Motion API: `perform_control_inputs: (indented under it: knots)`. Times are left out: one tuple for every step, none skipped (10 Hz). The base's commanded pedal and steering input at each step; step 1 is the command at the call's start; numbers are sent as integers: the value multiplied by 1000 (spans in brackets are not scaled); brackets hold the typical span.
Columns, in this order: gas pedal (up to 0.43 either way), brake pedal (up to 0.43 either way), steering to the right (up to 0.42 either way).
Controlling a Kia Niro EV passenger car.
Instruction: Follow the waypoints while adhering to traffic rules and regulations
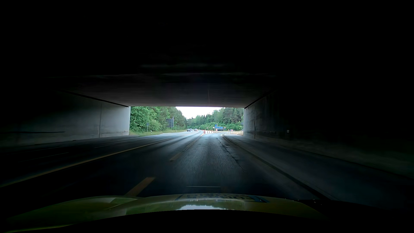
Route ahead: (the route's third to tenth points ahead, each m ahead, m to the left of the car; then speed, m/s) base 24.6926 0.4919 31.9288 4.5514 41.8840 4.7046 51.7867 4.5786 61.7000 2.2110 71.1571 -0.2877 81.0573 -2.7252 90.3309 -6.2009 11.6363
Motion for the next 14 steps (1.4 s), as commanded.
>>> perform_control_inputs:
  knots:
    - [59, 0, 4]
    - [59, 0, 4]
    - [47, 0, 4]
    - [39, 0, 4]
    - [39, 0, 4]
    - [28, 0, 4]
    - [28, 0, 4]
    - [28, 0, 3]
    - [28, 0, 3]
    - [28, 0, 3]
    - [28, 0, 3]
    - [28, 0, 3]
    - [28, 0, 3]
    - [28, 0, 3]
